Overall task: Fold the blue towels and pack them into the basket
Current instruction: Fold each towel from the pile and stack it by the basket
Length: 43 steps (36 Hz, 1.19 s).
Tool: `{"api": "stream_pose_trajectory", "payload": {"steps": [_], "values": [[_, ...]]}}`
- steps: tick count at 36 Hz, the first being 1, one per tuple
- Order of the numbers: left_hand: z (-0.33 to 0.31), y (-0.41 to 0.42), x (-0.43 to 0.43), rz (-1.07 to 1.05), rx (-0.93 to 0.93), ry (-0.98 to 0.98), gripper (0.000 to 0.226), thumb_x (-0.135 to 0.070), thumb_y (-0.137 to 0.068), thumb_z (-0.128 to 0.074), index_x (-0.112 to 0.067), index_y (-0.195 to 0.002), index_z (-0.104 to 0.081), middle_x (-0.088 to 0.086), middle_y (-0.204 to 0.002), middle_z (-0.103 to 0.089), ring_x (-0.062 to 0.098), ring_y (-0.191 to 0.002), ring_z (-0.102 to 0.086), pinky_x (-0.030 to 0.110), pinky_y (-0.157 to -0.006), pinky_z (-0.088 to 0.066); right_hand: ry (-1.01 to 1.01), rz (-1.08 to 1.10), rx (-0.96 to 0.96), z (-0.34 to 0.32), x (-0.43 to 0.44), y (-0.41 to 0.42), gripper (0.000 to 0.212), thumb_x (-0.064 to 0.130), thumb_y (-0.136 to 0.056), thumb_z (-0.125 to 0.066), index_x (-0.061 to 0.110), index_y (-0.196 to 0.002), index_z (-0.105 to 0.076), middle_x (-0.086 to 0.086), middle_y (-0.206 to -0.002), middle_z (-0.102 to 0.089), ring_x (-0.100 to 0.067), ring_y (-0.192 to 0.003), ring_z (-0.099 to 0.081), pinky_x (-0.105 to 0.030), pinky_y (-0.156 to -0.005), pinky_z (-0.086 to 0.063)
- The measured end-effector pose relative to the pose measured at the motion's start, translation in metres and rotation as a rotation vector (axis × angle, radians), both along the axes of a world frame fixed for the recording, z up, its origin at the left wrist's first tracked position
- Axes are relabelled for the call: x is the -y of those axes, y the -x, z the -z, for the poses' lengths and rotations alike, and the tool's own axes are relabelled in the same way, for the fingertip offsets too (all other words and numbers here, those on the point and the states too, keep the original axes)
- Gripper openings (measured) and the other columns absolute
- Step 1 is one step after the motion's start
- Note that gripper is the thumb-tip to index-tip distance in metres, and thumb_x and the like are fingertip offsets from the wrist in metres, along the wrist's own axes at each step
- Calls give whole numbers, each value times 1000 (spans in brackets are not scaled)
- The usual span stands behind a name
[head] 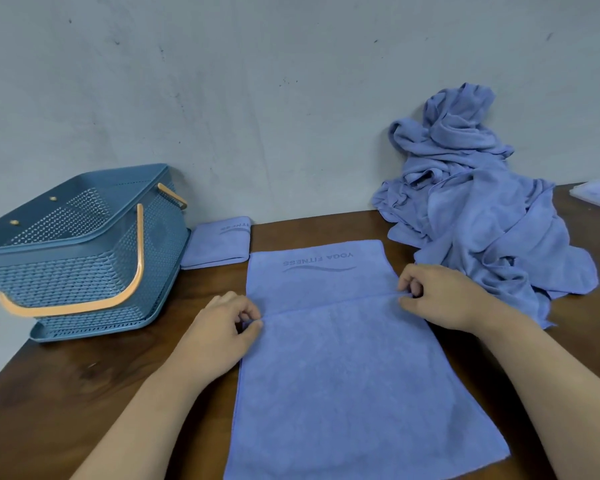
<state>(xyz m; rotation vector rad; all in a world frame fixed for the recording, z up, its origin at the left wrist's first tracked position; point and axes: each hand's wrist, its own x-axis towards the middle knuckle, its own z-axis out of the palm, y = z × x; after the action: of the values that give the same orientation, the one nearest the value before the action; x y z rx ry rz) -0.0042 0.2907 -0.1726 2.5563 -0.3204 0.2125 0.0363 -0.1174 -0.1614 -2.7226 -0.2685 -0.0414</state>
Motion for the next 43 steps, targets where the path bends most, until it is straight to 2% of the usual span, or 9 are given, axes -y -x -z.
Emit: {"api": "stream_pose_trajectory", "payload": {"steps": [6, 12, 16, 18, 22, 27, 34, 40, 43], "values": [[-3, 0, 3, -23, -69, -18, 15, -25, -93, -72, -32, -85, -62, -12, -92, -58, 4, -95, -52, 37, -91, -47, 21, 7, -52, -2, -2, -2, 15, 41, -85, -71, 34, -79, -60, 15, -72, -59, -3, -67, -56, -25, -72, -42], [-2, -5, -2, 17, -97, 270, 10, -26, -96, -75, -30, -94, -66, -9, -77, -65, 5, -67, -54, 29, -67, -46, -127, -59, -59, -4, 1, -1, 16, 24, -86, -70, 27, -77, -56, 13, -67, -58, -6, -59, -50, -25, -61, -40], [0, -10, -12, 85, -147, 371, 24, -31, -98, -77, -41, -115, -63, -3, -85, -71, 22, -77, -62, 39, -80, -51, -332, -139, -92, -12, 5, 3, 22, 8, -88, -69, 24, -88, -54, 2, -69, -53, -10, -62, -43, -31, -64, -39], [1, -13, -18, 79, -182, 360, 28, -33, -100, -75, -43, -120, -58, -3, -86, -74, 16, -78, -69, 36, -78, -53, -413, -172, -125, -17, 8, 5, 22, 9, -91, -73, 22, -93, -55, -10, -74, -54, -15, -64, -42, -33, -65, -39], [3, -14, -26, 95, -210, 306, 18, -20, -105, -66, -37, -112, -67, -1, -90, -74, 13, -80, -71, 37, -73, -53, -425, -231, -212, -20, 13, 7, 13, 9, -94, -73, 17, -90, -64, 8, -63, -50, -10, -58, -40, -28, -65, -36], [6, -13, -28, 120, -265, 224, 24, -26, -108, -59, -38, -111, -80, 7, -94, -74, 17, -79, -62, 37, -82, -47, -395, -190, -194, -23, 10, 10, 21, 14, -97, -75, 32, -91, -84, -1, -88, -79, -23, -88, -73, -33, -92, -53], [1, -6, -23, 193, -211, 219, 15, -33, -94, -79, -42, -106, -82, -8, -104, -71, 14, -94, -67, 33, -87, -53, -395, -155, -230, -23, 10, 12, 29, 16, -99, -72, 42, -96, -85, 11, -101, -81, -8, -104, -73, -37, -107, -53], [-13, 0, -19, 135, -188, 382, 18, -18, -97, -80, -35, -102, -84, -5, -100, -75, 26, -92, -69, 35, -90, -51, -675, -101, -167, -26, 10, 13, 28, 5, -103, -63, 20, -97, -85, -22, -102, -76, -40, -89, -69, -47, -90, -56], [-26, 5, -17, 137, -135, 602, 12, -25, -95, -78, -24, -106, -82, -2, -107, -79, 16, -102, -74, 33, -96, -51, -881, -93, -107, -32, 6, 15, 31, 6, -108, -53, 13, -98, -81, -20, -104, -75, -33, -86, -68, -41, -80, -59]]}}
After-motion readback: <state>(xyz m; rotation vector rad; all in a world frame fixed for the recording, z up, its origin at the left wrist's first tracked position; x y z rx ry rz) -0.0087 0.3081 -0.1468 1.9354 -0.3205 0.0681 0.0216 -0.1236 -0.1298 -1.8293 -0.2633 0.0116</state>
